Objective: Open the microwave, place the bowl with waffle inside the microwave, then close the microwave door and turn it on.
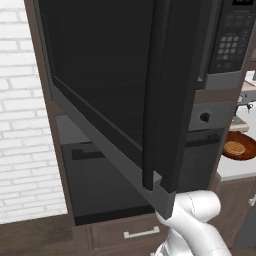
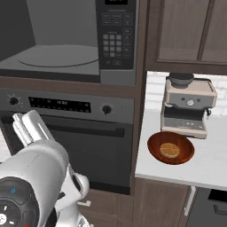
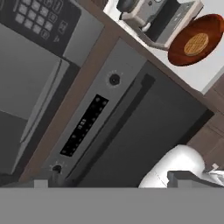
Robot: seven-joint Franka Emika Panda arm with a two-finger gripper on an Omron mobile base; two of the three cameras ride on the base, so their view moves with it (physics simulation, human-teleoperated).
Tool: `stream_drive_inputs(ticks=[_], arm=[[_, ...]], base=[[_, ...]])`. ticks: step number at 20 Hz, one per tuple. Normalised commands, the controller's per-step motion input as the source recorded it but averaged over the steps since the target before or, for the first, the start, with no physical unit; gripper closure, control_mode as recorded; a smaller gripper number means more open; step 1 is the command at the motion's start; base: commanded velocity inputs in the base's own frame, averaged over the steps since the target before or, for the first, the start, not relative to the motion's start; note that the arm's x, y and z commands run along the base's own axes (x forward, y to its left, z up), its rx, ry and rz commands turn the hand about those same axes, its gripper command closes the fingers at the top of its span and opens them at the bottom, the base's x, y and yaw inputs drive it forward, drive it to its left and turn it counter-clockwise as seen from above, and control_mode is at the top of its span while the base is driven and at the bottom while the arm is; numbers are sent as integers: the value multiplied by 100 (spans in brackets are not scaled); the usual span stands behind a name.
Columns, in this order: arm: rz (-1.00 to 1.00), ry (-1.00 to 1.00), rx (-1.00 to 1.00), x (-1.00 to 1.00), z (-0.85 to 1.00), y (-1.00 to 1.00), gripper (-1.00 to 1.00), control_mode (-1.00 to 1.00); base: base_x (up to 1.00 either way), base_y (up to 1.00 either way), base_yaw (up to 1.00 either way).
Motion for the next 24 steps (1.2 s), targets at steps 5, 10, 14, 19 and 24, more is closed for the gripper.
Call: stream_drive_inputs(ticks=[5, 10, 14, 19, 24], arm=[[-32, 28, -2, 28, -47, -100, -100, -100], [-6, 10, 3, 27, -24, -71, -100, -100], [-1, 19, 10, 81, -51, -67, -100, -100], [-1, 17, 13, 100, -48, -77, -100, -100], [2, 17, 8, 100, -69, -83, -100, -100]], base=[[0, 0, 0], [0, 0, 0], [0, 0, 0], [0, 0, 0], [0, 0, 0]])
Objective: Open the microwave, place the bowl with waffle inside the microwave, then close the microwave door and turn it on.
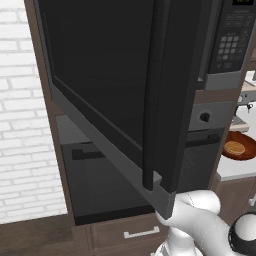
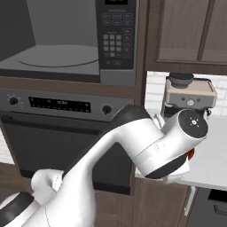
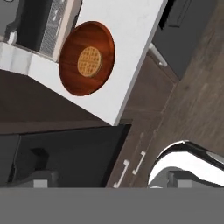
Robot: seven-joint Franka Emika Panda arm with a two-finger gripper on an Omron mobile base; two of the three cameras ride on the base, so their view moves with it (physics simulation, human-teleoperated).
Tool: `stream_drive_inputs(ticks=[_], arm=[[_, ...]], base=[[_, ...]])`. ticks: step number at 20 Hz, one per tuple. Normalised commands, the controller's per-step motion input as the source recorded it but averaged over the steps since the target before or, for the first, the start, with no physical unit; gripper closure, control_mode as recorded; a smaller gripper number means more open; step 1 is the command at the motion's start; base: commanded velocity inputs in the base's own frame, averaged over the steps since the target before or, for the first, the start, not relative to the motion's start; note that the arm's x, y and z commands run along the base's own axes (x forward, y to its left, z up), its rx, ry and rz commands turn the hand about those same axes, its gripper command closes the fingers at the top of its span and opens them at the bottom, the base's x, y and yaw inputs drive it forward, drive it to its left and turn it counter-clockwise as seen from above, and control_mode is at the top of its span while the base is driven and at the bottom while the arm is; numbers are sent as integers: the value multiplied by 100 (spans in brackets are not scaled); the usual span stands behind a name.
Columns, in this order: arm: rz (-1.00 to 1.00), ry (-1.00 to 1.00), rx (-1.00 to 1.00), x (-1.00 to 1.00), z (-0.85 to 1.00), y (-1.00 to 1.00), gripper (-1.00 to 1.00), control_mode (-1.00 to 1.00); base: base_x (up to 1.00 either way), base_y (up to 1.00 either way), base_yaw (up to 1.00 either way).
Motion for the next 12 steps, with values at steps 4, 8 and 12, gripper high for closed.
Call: stream_drive_inputs(ticks=[4, 8, 12], arm=[[3, 10, 6, 98, -69, -60, -100, -100], [4, 1, 4, 51, -64, -52, -100, -100], [0, 0, 3, 40, -54, -45, -100, -100]], base=[[0, 0, 0], [0, 0, 0], [0, 0, 0]])
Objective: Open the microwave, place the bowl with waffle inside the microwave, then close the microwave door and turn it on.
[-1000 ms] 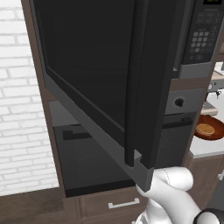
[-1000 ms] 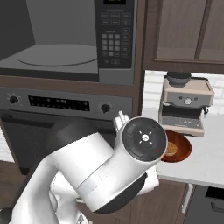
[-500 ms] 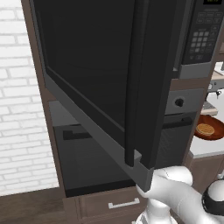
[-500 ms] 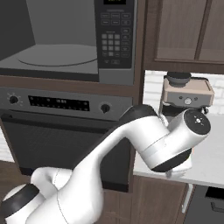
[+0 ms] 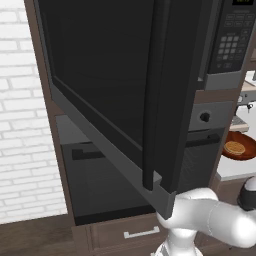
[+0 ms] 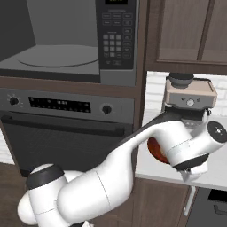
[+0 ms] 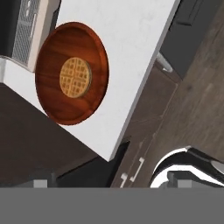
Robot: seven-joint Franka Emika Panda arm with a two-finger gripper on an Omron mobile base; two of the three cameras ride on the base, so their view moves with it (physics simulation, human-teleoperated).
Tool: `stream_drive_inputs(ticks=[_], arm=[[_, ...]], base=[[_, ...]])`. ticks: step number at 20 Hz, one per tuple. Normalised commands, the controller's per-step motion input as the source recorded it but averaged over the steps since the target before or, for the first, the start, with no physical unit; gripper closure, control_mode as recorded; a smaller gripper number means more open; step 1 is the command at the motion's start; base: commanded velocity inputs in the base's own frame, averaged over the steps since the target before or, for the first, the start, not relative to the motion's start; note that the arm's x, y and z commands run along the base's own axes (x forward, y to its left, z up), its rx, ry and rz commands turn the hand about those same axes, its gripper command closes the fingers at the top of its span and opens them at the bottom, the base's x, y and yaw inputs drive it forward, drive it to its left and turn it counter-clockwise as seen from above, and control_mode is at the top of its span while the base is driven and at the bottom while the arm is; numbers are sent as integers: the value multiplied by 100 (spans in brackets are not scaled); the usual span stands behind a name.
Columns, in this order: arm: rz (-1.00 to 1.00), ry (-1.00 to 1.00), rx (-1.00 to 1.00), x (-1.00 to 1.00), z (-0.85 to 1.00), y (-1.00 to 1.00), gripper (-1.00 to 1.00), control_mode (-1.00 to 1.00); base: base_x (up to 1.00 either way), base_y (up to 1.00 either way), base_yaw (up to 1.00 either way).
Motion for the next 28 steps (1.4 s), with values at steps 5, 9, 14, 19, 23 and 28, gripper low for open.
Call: stream_drive_inputs(ticks=[5, 9, 14, 19, 23, 28], arm=[[0, 0, 0, 44, -38, -12, -100, -100], [0, 0, 0, 46, -44, -1, -100, -100], [0, 0, 0, 31, -35, -21, -100, -100], [0, 3, 0, 36, -38, -17, -100, -100], [0, 2, 0, 29, -24, -4, -100, -100], [0, 4, 1, 28, -27, -15, -100, -100]], base=[[0, 0, 0], [0, 0, 0], [0, 0, 0], [0, 0, 0], [0, 0, 0], [0, 0, 0]])
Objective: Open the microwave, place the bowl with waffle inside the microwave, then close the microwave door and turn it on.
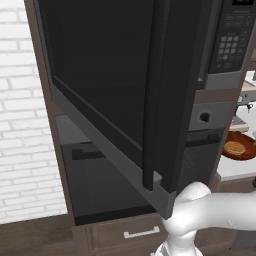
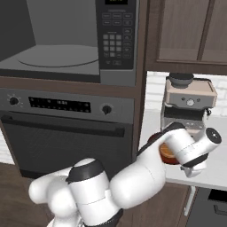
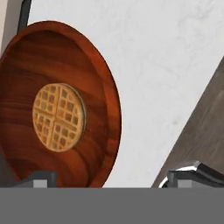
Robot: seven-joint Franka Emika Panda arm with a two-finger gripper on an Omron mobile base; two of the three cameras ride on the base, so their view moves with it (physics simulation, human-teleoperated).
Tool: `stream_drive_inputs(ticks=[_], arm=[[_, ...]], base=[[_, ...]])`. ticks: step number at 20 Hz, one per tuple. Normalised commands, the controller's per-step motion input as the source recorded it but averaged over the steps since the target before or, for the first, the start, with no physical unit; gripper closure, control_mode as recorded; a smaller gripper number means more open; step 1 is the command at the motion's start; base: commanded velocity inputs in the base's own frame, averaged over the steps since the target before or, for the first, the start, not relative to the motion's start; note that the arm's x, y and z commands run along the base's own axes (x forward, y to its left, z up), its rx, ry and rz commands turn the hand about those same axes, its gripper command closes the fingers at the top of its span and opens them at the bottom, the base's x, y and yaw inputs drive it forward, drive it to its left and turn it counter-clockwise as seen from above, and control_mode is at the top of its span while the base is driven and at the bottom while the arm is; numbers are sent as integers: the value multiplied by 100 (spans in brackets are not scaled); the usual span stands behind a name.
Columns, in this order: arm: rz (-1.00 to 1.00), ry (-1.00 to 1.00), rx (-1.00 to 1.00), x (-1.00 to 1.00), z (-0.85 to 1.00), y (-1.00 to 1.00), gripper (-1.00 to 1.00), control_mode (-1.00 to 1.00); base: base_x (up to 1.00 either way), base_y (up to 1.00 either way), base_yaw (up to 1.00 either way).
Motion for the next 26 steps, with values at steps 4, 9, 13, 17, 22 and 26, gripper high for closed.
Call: stream_drive_inputs(ticks=[4, 9, 13, 17, 22, 26], arm=[[0, 1, 0, 24, -29, -40, -100, -100], [0, 3, 0, 36, -27, -24, -100, -100], [0, 1, 0, 34, -16, 0, -100, -100], [0, 5, 0, 24, -41, 0, -100, -100], [0, 7, 0, 27, -48, 0, -100, -100], [0, 2, 0, 12, -8, 0, 100, -100]], base=[[0, 0, 0], [0, 0, 0], [0, 0, 0], [0, 0, 0], [0, 0, 0], [0, 0, 0]])
